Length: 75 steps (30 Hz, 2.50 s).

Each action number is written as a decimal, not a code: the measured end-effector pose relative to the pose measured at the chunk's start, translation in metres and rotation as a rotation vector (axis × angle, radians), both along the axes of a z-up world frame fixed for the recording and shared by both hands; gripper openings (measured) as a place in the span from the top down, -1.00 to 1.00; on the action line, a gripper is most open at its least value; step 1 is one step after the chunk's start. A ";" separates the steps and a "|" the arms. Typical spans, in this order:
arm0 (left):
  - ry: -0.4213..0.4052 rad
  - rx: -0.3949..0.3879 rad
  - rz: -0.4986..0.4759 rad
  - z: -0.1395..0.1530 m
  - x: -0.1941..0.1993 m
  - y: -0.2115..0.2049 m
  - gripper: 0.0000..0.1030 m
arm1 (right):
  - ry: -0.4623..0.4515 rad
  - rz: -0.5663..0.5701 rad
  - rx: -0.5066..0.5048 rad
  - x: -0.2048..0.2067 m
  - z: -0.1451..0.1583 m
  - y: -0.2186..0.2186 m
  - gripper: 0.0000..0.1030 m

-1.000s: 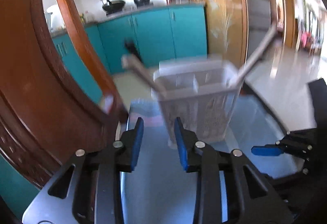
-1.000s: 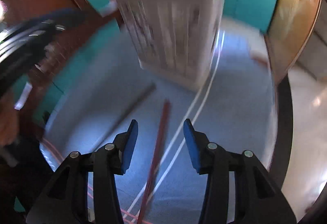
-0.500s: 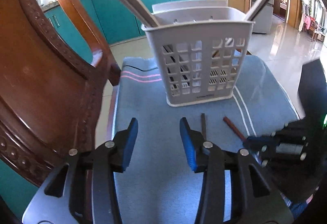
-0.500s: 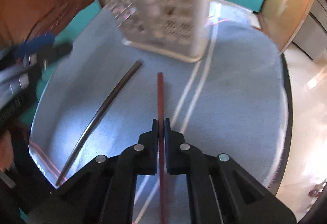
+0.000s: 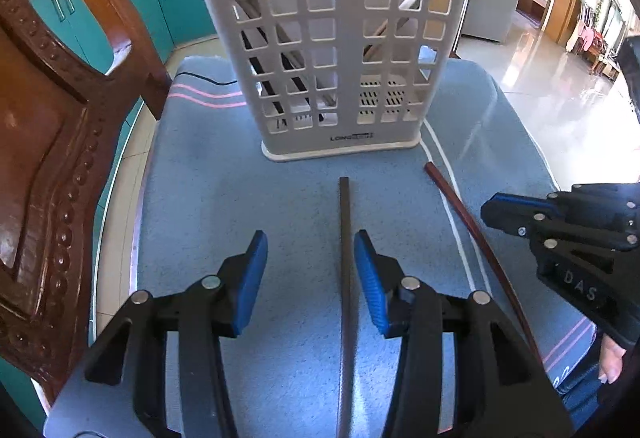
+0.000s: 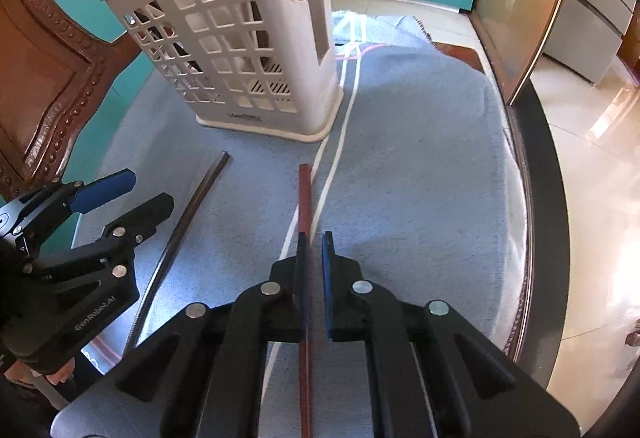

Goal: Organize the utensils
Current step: 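Close the right tool on a dark red chopstick while the left tool grips a brown chopstick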

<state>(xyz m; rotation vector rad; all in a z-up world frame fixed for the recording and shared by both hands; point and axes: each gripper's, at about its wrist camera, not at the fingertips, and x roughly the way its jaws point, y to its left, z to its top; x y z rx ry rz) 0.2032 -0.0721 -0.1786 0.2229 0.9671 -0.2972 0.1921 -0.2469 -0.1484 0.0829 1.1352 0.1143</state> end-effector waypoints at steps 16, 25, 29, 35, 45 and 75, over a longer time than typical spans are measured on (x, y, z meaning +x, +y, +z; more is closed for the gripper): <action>0.066 0.028 -0.019 -0.025 0.017 -0.018 0.20 | -0.008 -0.014 -0.027 0.003 -0.002 -0.002 0.68; 0.113 -0.032 -0.005 -0.029 0.019 -0.002 0.85 | -0.010 -0.011 -0.033 -0.005 0.002 0.005 0.57; 0.131 -0.081 -0.007 -0.025 0.015 0.010 0.87 | -0.017 -0.005 -0.024 -0.006 0.005 0.008 0.56; 0.087 -0.094 0.003 -0.011 0.012 0.033 0.86 | -0.013 0.013 -0.035 -0.005 0.004 0.017 0.53; 0.056 -0.018 0.045 -0.018 0.011 0.019 0.60 | 0.006 0.012 -0.055 -0.002 -0.005 0.018 0.43; 0.025 0.059 0.057 -0.031 0.023 -0.002 0.24 | -0.013 0.048 -0.121 -0.007 -0.018 0.039 0.43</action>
